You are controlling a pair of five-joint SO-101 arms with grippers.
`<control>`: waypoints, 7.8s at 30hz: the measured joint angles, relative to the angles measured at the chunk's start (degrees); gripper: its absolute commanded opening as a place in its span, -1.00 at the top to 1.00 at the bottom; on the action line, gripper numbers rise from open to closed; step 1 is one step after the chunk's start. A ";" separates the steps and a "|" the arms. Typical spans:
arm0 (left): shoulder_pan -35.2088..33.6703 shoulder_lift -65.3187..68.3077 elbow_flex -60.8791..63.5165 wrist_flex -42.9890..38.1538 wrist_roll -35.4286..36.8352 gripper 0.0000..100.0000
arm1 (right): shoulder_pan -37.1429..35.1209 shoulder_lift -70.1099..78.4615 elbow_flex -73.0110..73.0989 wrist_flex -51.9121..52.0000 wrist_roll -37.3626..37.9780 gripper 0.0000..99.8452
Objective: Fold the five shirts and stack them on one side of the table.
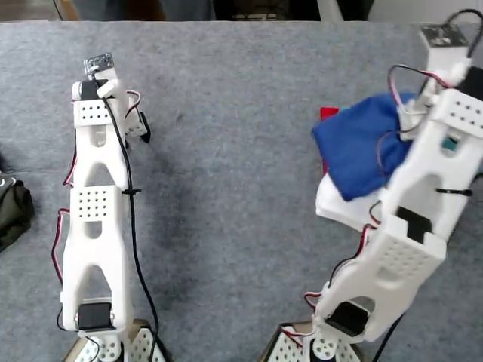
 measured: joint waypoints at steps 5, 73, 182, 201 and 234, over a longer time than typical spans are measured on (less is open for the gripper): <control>0.00 0.00 0.00 0.00 0.00 0.68 | 4.40 0.00 0.18 0.00 3.69 0.97; -42.37 -38.33 35.60 -2.20 -27.96 0.60 | -17.41 -9.32 -7.38 0.00 -4.40 0.96; -55.65 -107.52 128.70 -36.57 -39.65 0.56 | -77.01 2.55 22.33 -0.44 15.38 0.27; -55.65 -107.52 128.70 -36.57 -42.02 0.56 | -76.22 8.09 1.76 -0.44 10.02 0.97; -57.32 -107.52 128.70 -36.57 -44.75 0.56 | -76.57 21.45 -6.33 -0.26 11.60 0.97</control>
